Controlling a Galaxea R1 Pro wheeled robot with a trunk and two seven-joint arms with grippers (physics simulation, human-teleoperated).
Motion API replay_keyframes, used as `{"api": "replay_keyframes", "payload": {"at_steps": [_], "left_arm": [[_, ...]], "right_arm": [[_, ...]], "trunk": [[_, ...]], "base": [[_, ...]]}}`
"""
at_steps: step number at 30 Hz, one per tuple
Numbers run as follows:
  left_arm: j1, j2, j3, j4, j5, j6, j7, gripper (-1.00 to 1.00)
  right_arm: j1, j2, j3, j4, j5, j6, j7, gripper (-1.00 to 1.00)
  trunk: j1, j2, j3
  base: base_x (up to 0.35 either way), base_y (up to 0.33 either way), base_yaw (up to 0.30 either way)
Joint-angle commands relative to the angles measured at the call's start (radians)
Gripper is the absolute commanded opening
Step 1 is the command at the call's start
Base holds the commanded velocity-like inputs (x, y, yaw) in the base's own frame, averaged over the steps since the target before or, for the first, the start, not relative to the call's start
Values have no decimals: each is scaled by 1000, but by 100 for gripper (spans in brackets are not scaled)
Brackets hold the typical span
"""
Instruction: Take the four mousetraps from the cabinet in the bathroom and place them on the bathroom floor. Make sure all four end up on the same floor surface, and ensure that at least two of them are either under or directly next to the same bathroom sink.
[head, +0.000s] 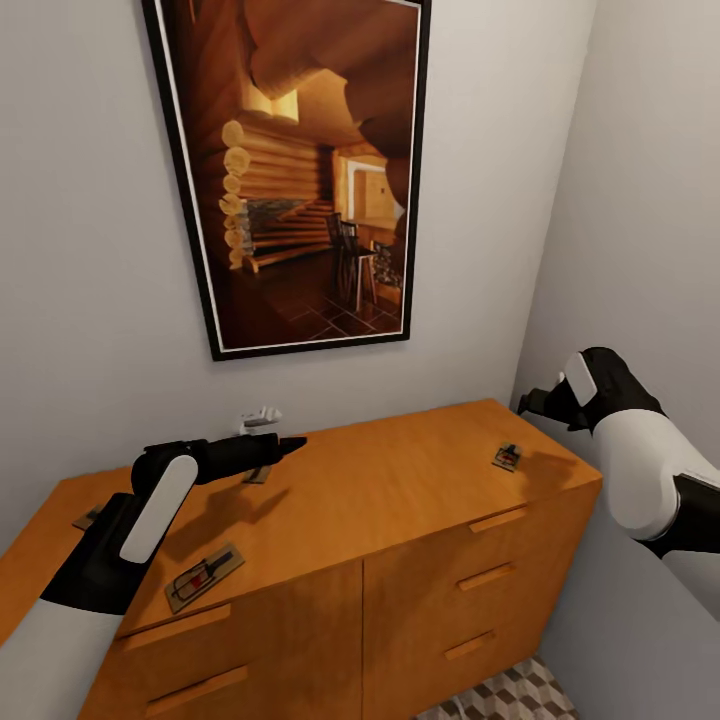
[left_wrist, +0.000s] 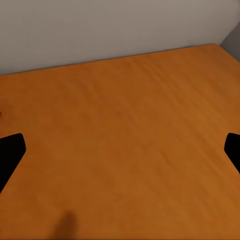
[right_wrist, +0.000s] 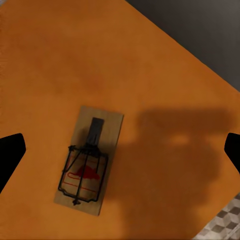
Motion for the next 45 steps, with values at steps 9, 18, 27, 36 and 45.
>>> {"api": "replay_keyframes", "payload": {"at_steps": [9,18,27,36,45], "left_arm": [[-1,1,-1,-1,5,3,10,100],[-1,1,-1,-1,6,3,10,100],[-1,1,-1,-1,6,3,10,100],[-1,1,-1,-1,6,5,10,100],[-1,1,-1,-2,5,6,11,100]], "right_arm": [[-1,4,-6,-1,0,3,-2,100],[-1,13,-6,0,-2,3,-1,100],[-1,53,-8,17,-2,3,-1,100],[-1,65,-9,103,0,-62,-1,100],[-1,63,-10,129,-1,-94,-1,100]], "trunk": [[0,-1,-1],[0,-1,-1],[0,-1,-1],[0,-1,-1],[0,-1,-1]], "base": [[0,6,0],[0,1,0],[0,0,0],[0,0,0],[0,0,0]]}}
